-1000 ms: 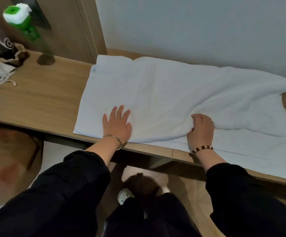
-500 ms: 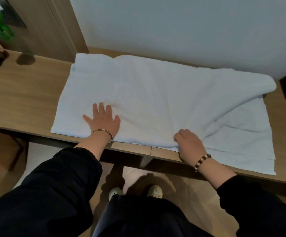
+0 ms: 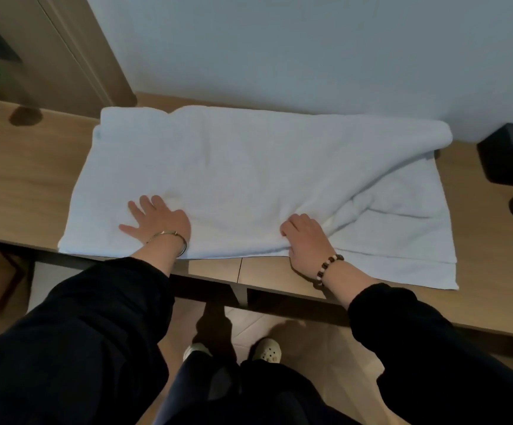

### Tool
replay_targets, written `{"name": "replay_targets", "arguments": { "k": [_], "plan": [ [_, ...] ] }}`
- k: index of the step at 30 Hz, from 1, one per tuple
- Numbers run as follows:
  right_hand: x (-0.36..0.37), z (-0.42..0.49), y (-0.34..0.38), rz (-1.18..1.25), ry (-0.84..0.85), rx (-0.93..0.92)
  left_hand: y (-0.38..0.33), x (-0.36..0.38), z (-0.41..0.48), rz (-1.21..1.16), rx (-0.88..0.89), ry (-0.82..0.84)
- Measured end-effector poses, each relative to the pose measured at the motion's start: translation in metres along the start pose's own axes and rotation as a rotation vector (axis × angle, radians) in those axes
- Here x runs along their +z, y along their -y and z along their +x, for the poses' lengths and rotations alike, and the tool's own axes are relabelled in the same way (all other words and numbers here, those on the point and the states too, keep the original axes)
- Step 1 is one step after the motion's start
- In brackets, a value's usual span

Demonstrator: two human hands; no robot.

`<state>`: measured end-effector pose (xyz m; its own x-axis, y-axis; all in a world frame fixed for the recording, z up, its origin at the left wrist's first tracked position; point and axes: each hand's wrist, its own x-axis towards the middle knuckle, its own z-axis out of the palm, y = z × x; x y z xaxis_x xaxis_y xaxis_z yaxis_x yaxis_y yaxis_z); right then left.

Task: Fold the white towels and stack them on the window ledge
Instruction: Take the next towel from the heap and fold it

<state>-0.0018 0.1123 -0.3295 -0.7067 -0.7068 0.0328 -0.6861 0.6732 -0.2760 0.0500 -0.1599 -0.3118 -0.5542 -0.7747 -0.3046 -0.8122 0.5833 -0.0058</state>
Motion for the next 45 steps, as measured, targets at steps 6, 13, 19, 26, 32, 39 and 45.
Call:
{"name": "replay_targets", "arguments": {
  "k": [6,13,19,26,32,39,45],
  "plan": [
    [-0.034,-0.020,-0.009,0.701,-0.377,0.552,-0.081,0.004,-0.036,-0.001,0.532,-0.181],
    [-0.073,-0.020,-0.086,1.465,-0.691,1.419,-0.132,0.032,-0.076,0.183,1.034,-0.063],
    [-0.074,-0.002,-0.100,1.474,-0.727,1.576,-0.132,0.040,-0.071,0.264,1.079,-0.050],
    [-0.100,-0.022,-0.112,1.354,-0.974,1.521,-0.133,0.041,-0.070,0.241,1.063,-0.048],
    [-0.076,-0.103,-0.098,1.318,-1.096,1.502,-0.134,0.042,-0.069,0.266,1.070,-0.042],
    [-0.060,-0.117,-0.103,1.483,-0.945,1.591,-0.135,0.042,-0.069,0.275,1.094,-0.049],
    [-0.055,-0.114,-0.103,1.223,-0.851,1.629,-0.133,0.038,-0.081,-0.125,1.303,-0.162]
  ]
}}
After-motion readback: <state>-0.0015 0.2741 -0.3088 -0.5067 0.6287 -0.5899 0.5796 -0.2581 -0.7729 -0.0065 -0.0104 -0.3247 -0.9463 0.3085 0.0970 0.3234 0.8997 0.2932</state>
